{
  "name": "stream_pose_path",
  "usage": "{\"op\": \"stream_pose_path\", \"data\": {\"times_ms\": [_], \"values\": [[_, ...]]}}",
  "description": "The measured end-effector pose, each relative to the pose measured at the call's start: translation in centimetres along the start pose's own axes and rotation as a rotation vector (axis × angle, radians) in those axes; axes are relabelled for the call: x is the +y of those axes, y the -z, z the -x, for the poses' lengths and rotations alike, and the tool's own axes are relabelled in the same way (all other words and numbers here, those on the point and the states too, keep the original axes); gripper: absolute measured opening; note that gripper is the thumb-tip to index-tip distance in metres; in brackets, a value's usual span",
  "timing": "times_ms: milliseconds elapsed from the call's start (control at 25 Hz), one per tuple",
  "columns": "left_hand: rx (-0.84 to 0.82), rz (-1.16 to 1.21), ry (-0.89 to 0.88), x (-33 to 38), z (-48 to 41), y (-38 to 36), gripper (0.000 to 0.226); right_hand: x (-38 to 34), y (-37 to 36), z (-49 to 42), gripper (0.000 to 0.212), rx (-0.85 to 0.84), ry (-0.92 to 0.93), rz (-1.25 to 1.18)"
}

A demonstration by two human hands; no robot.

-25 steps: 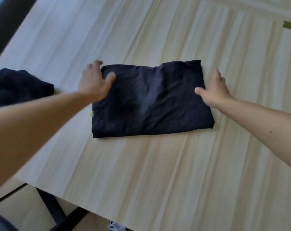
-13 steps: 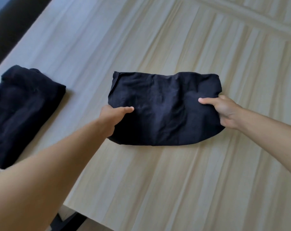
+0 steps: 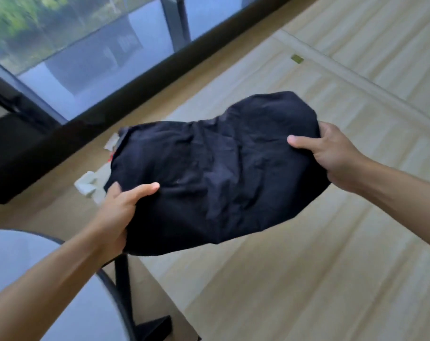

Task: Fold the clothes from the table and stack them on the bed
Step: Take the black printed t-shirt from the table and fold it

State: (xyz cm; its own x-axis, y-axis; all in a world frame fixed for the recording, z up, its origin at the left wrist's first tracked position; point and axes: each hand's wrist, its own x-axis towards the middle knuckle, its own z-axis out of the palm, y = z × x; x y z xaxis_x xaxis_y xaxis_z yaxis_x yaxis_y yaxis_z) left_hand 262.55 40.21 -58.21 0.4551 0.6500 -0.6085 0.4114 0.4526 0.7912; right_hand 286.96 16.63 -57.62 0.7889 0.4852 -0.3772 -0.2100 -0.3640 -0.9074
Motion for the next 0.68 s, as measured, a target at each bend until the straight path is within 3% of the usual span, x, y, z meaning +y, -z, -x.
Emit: {"op": "stream_pose_path", "data": {"times_ms": [120,200,320,480,680], "values": [[0.043,0.053,-0.053,0.2,-2.8,6.1,0.039,-1.5,-6.8,-5.0,0.015,0.043,0.095,0.196],[0.073,-0.026,-0.019,-1.5,-5.0,8.4,0.046,-0.7,-10.5,-7.4,0.036,0.080,0.068,0.384],[0.186,-0.399,0.031,-4.7,-5.2,10.2,0.056,1.6,-15.3,-7.1,0.074,0.141,-0.116,0.678],[0.247,-0.772,-0.184,-8.3,2.8,13.4,0.087,3.3,-23.8,0.1,0.081,-0.121,0.031,0.670],[0.563,-0.948,-0.052,-15.8,11.4,24.2,0.098,2.9,-35.0,12.0,0.077,-0.523,0.189,0.625]]}}
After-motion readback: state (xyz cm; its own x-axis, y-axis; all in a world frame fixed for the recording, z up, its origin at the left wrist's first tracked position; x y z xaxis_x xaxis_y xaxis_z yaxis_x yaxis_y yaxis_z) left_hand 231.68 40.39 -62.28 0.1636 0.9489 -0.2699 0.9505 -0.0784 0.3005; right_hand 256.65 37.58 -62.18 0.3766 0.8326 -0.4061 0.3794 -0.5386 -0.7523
